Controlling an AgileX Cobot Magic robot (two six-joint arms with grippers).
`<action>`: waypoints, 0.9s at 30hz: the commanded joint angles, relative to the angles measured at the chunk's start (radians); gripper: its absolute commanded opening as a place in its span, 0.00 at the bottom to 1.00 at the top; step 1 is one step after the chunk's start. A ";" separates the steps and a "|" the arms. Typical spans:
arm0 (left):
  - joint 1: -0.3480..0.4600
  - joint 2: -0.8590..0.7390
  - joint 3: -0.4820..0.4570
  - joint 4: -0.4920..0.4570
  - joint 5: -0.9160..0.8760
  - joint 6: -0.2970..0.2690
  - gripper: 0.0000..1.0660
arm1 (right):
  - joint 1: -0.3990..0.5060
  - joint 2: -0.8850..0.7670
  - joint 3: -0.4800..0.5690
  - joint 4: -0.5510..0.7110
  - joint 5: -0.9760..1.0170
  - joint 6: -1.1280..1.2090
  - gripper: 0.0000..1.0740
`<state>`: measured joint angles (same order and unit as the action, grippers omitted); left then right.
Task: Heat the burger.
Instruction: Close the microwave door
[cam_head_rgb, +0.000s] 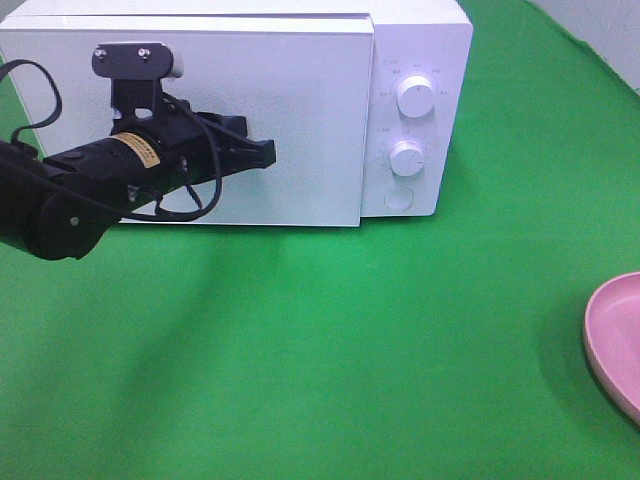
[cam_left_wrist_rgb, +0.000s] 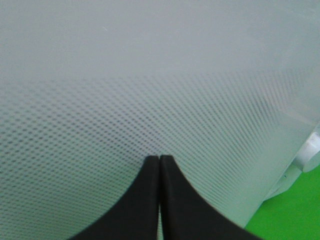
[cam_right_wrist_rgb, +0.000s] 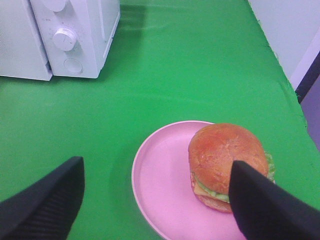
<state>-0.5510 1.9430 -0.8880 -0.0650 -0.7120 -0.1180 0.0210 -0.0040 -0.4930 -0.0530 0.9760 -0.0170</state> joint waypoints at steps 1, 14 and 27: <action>0.009 0.043 -0.093 -0.052 -0.006 0.001 0.00 | -0.007 -0.027 0.001 0.002 -0.020 0.007 0.71; 0.040 0.091 -0.154 -0.068 0.023 0.008 0.00 | -0.007 -0.027 0.001 0.002 -0.020 0.007 0.71; -0.070 -0.051 -0.134 -0.064 0.550 0.008 0.04 | -0.007 -0.027 0.001 0.002 -0.020 0.007 0.71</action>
<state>-0.5900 1.9320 -1.0130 -0.1200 -0.2800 -0.1110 0.0210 -0.0040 -0.4930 -0.0530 0.9750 -0.0170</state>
